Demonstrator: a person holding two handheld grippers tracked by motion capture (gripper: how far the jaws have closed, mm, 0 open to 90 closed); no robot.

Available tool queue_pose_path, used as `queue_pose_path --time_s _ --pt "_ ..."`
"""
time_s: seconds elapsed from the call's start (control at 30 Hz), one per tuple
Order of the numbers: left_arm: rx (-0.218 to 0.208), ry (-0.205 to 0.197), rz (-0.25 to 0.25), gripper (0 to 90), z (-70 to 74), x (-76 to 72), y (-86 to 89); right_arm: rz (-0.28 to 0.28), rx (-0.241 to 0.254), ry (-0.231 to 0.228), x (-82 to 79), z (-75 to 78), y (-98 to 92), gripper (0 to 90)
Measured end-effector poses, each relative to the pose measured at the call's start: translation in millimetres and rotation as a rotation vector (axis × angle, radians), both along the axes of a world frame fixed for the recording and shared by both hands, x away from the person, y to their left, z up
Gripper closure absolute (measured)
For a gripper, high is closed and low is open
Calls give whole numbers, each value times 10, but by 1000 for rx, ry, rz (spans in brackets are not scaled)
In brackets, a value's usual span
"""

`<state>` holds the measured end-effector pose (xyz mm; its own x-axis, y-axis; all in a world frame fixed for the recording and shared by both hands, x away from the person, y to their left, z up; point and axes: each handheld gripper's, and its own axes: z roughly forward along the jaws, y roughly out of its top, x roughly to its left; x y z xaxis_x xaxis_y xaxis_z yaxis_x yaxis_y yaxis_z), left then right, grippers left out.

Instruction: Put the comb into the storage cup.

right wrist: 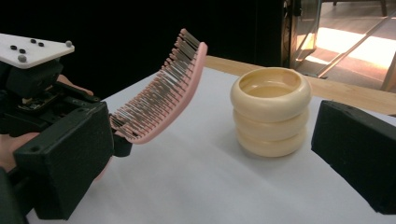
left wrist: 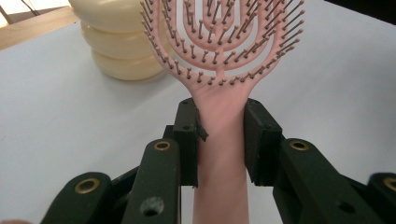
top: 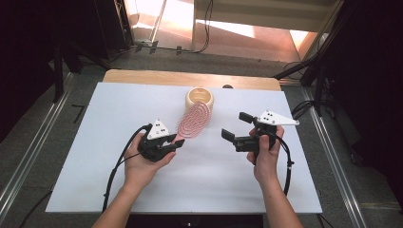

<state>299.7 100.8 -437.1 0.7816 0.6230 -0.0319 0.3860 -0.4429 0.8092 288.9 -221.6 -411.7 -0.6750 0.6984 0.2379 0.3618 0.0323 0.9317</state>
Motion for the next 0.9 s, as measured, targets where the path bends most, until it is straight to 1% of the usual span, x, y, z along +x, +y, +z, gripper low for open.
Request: queue_pose_path --time_s 0.2,0.3,0.37,0.43,0.5,0.57,0.67,0.77,0.83,0.9 --pt "-12 -6 -24 709 -30 -44 -47 38 18 14 -27 -12 138 0" --pt "-24 -15 -25 708 -39 -61 -48 43 19 28 -40 -21 215 0" --pt "-40 -20 -24 708 -39 -71 -41 51 26 36 -46 -34 261 0" --pt "-53 -14 -30 709 -37 -80 -43 54 27 43 -53 -46 301 0" --pt "-51 -23 -30 708 -38 -99 -58 56 38 47 -56 -56 327 0" --pt "-60 -27 -30 708 -46 -113 -78 54 43 50 -62 -60 350 0" --pt "-57 -35 -38 708 -58 -129 -104 61 60 53 -72 -56 373 0" --pt "-67 -31 -40 709 -69 -140 -127 66 71 55 -81 -48 391 0" --pt "-62 -27 -49 708 -79 -139 -145 59 73 61 -80 -48 401 0" --pt "-60 -26 -49 708 -88 -143 -158 56 86 72 -72 -52 412 0"
